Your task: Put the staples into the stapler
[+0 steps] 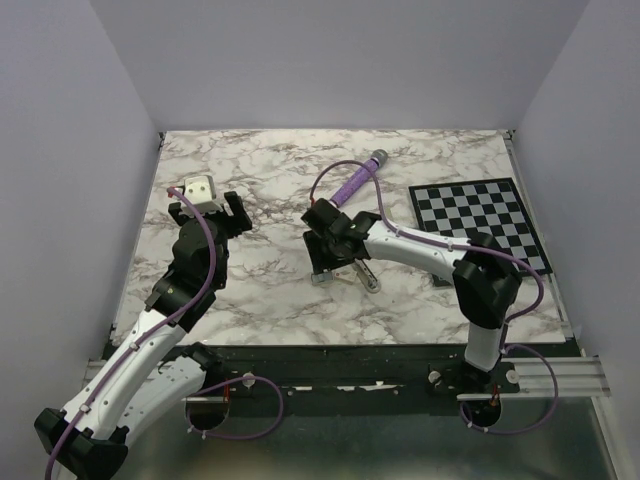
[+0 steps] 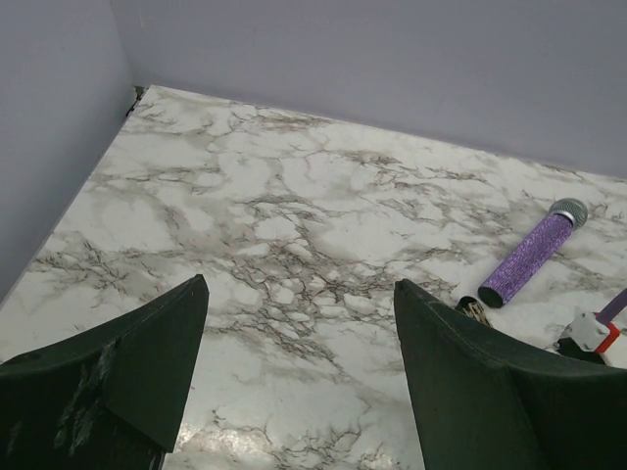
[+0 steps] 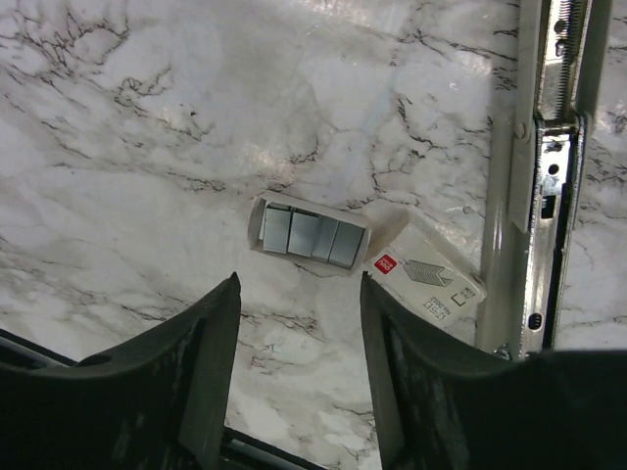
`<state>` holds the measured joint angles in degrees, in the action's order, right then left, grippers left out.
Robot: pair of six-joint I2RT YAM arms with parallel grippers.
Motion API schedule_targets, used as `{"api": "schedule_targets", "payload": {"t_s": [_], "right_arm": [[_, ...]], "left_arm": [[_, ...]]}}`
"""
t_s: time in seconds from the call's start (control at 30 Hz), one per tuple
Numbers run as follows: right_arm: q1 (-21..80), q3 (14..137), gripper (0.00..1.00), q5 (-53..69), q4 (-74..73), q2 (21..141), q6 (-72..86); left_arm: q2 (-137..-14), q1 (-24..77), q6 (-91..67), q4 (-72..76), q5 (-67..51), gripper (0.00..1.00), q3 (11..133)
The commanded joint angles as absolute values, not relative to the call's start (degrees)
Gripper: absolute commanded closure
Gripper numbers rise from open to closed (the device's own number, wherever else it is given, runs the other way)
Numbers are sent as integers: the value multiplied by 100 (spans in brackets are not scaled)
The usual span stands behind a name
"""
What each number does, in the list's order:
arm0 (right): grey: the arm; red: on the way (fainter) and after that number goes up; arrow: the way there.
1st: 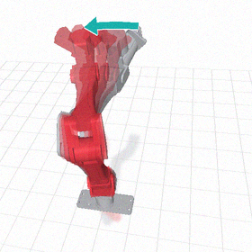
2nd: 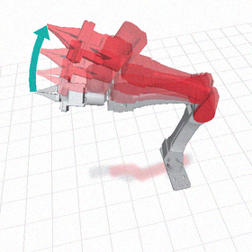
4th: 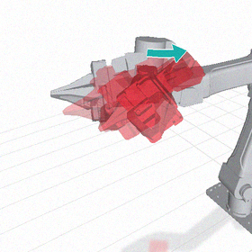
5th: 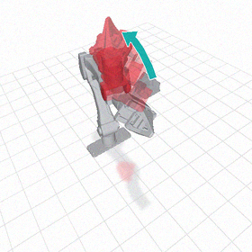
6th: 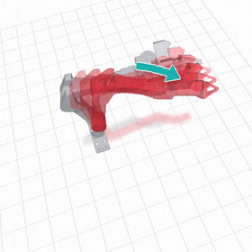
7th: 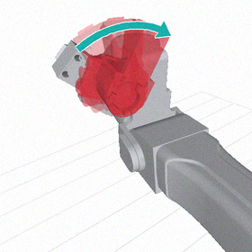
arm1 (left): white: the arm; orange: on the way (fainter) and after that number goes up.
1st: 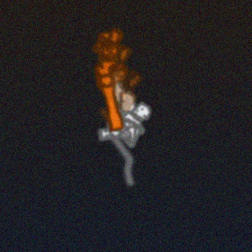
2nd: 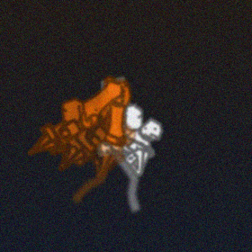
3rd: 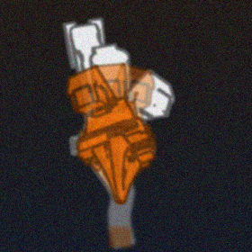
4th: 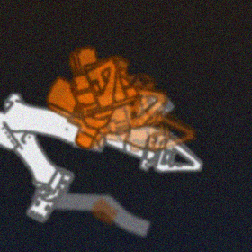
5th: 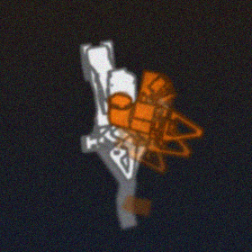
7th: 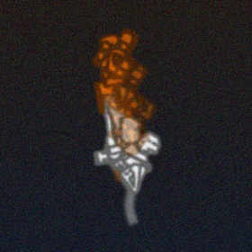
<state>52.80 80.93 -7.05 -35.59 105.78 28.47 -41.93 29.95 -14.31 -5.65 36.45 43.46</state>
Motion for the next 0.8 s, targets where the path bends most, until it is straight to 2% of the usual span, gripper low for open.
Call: {"api": "schedule_targets", "payload": {"t_s": [0.0,0.07,0.23,0.53,0.63,0.77], "right_arm": [[5423,8428,44,-853,-3806,10880,3085],[5432,8490,54,-853,-3823,10968,3111],[5440,8639,65,-835,-3832,11258,3103],[5440,8763,66,-923,-3911,11531,3120],[5449,8807,71,-967,-3946,11601,3120],[5449,8824,71,-1063,-4016,11681,3129]], "left_arm": [[-4131,2944,-1380,-501,3718,15,4315],[-4131,2936,-1380,-492,3718,15,4307],[-4140,2936,-1389,-492,3691,15,4307],[-4157,2936,-1406,-492,3639,15,4307],[-4157,2936,-1406,-492,3639,15,4307],[-4157,2935,-1406,-501,3630,15,4307]]}}
